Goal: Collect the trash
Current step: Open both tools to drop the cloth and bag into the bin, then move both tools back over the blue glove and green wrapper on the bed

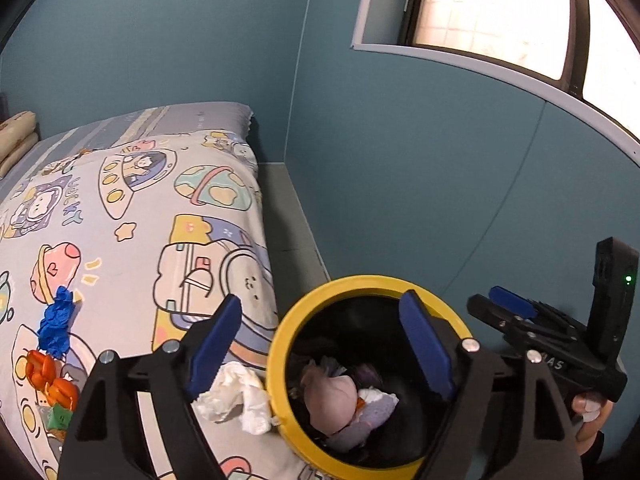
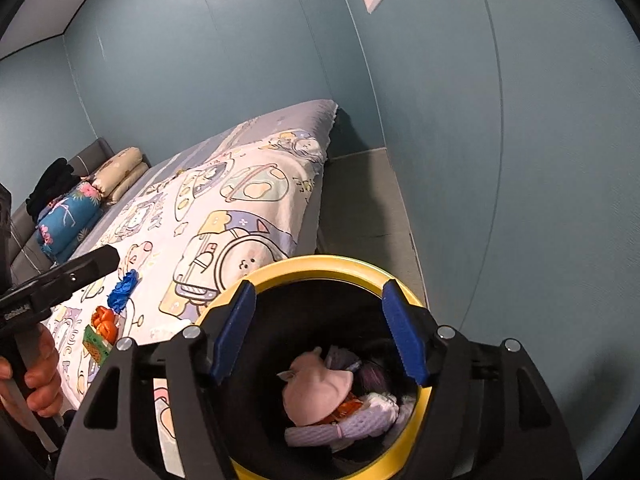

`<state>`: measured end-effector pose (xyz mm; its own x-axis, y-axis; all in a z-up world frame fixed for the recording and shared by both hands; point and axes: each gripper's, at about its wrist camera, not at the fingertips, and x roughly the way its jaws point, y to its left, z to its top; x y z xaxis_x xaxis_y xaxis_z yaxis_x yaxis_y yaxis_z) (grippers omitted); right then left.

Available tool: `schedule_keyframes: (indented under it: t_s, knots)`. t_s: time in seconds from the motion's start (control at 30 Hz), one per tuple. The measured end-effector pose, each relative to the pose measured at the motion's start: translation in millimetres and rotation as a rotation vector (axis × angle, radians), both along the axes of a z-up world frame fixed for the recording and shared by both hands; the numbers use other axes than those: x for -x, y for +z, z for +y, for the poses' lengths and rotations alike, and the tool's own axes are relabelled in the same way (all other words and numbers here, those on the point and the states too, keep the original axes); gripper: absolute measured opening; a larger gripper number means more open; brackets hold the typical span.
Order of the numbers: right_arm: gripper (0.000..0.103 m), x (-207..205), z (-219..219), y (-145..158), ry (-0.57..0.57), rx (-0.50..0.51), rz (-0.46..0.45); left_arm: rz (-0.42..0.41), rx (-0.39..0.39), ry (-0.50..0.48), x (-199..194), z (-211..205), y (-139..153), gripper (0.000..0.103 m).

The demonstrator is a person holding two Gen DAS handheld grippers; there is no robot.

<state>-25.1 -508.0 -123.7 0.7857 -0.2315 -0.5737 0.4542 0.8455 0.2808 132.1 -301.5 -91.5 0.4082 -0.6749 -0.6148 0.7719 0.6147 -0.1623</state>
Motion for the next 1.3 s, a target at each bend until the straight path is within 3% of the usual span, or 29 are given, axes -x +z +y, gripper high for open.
schedule_keyframes:
  t_s: [0.3, 0.63, 1.0, 1.3]
  knots:
    - [0.068, -22.0, 41.5, 19.8, 0.136, 0.063, -0.066, -0.012, -0.002, 0.111, -25.4, 49.3, -1.7, 0.080]
    - [0.071, -87.9, 125.4, 29.6, 0.407, 0.069, -0.094, -0.028, -0.012, 0.289, -70.8, 133.0, -0.5, 0.081]
    - [0.071, -158.4, 232.0, -3.6, 0.678, 0.031, -0.022, -0.004, 0.003, 0.459, -140.8, 227.5, -2.8, 0.084]
    - [0.071, -198.3, 301.8, -48.7, 0.825, 0.011, 0.112, 0.096, -0.052, 0.489, -190.4, 256.6, -51.9, 0.084]
